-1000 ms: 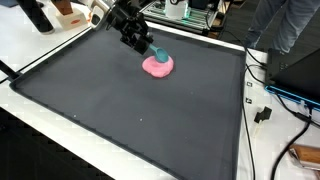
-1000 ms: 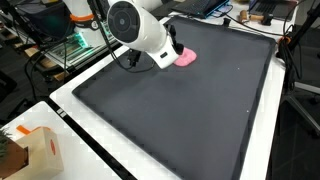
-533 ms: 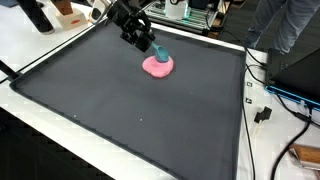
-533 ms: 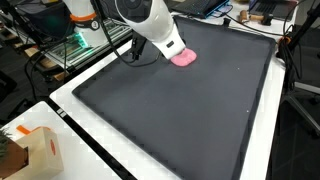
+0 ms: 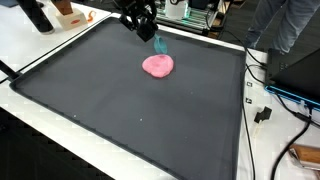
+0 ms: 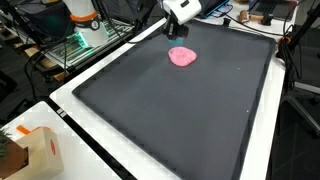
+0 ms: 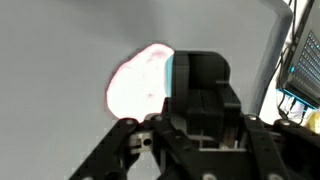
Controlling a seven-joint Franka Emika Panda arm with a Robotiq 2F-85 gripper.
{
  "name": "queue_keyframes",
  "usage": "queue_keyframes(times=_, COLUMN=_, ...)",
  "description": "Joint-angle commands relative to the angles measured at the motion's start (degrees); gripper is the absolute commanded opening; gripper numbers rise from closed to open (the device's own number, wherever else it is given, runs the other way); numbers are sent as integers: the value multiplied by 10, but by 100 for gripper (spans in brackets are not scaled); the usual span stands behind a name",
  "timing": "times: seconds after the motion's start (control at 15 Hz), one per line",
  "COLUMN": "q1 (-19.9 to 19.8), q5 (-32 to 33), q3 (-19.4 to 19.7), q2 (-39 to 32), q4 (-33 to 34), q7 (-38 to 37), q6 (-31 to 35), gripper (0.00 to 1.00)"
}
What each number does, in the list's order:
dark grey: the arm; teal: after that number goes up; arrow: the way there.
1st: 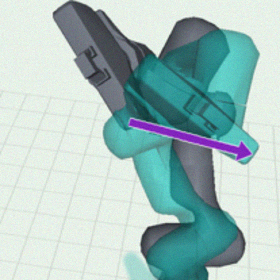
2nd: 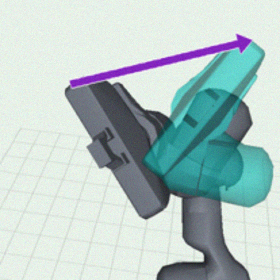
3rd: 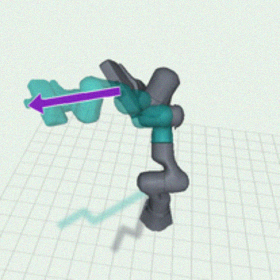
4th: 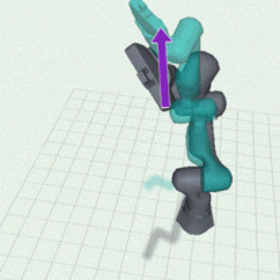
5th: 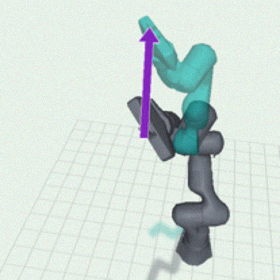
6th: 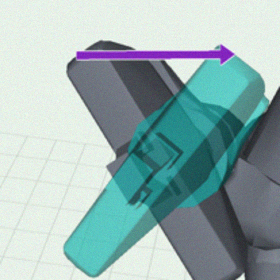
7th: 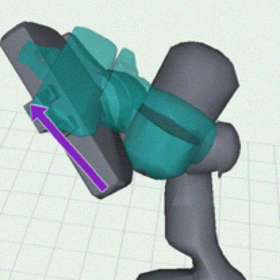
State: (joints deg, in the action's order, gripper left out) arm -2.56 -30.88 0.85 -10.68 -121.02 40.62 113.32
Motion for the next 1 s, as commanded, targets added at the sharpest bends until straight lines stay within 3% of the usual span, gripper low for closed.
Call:
queue_keyframes(times=0.0, q1=21, q5=81, q3=-14, q2=68, q4=-31, q7=-90, q6=24, gripper=25)
queue_keyframes(times=0.47, q1=58, q5=233, q3=-45, q2=139, q4=-43, q7=-241, q6=55, gripper=25)
queue_keyframes(times=0.93, q1=83, q5=318, q3=-74, q2=177, q4=-59, q7=-362, q6=71, gripper=25)
